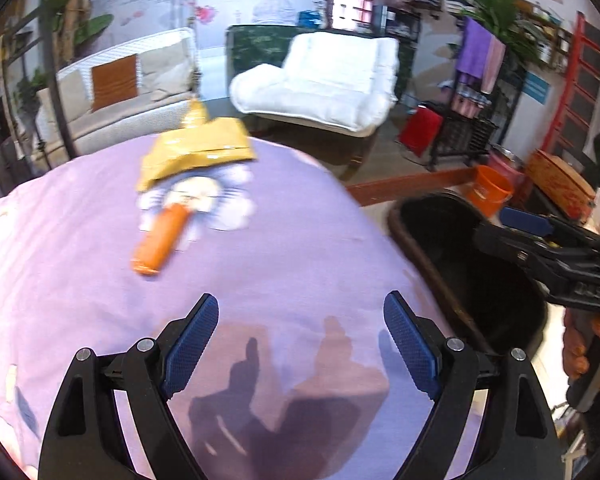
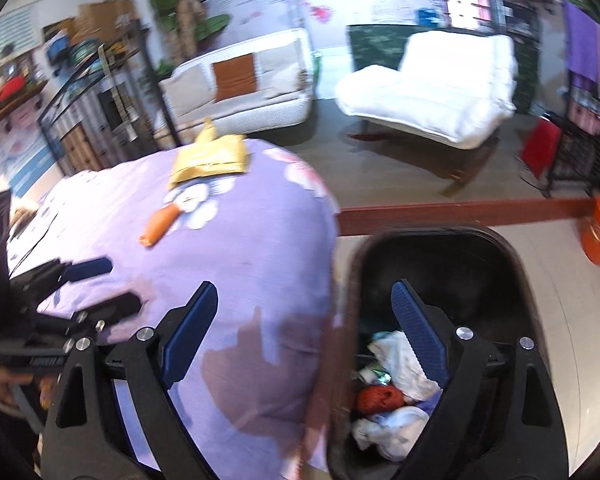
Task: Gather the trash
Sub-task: 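Move both open tools back over the yellow bag and orange sausage, then grasp the orange sausage with the left tool while the right tool grasps the yellow bag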
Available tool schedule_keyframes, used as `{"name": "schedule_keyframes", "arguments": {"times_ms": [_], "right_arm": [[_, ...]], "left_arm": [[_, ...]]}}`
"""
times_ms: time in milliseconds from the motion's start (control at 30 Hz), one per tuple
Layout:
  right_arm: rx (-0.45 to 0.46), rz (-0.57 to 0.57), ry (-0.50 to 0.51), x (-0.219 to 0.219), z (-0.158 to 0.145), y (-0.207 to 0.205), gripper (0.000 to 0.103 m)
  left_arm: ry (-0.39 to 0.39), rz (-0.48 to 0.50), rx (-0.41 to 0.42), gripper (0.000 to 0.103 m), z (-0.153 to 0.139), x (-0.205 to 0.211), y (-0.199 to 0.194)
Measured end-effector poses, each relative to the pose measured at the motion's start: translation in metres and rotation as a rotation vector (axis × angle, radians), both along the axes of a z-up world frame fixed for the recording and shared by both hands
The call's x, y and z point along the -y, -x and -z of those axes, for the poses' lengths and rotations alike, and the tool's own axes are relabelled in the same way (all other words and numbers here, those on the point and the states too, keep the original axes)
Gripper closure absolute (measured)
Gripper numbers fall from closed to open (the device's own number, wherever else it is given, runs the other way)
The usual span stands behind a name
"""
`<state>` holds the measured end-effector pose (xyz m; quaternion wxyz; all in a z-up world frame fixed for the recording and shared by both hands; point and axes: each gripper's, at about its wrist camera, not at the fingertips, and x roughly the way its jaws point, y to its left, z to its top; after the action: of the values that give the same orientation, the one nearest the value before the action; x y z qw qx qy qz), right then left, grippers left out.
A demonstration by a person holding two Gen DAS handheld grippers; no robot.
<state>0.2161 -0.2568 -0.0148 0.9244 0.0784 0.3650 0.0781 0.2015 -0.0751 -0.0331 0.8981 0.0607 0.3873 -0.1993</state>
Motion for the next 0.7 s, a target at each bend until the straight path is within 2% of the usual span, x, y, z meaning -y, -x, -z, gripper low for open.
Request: {"name": "schedule_keyframes", "arguments": {"times_ms": [133, 233, 433, 633, 700], "right_arm": [[0.002, -0.1, 0.045, -0.031, -0.005, -0.023, 0.015], [0.018, -0.172, 0.116, -0.054, -0.008, -0.039, 0.015], [0.026, -0.295, 0.241, -0.092, -0.005, -0.08, 0.015], [0.03, -0.336, 0.318, -0.11, 0.0, -0.118, 0.015], [0.033, -0.349, 0.342, -0.114, 0.001, -0.132, 0.015]], "left_arm": [[-0.024, -0.063, -0.022, 0.019, 0.005, -0.03, -0.026], [-0.045, -0.11, -0.057, 0.019, 0.012, -0.048, -0.048], [-0.109, -0.123, -0.084, 0.021, 0.025, -0.063, -0.084], [-0.155, -0.093, -0.12, 0.033, 0.038, -0.058, -0.113], [-0.156, -0.09, -0.136, 0.047, 0.042, -0.058, -0.118]]}}
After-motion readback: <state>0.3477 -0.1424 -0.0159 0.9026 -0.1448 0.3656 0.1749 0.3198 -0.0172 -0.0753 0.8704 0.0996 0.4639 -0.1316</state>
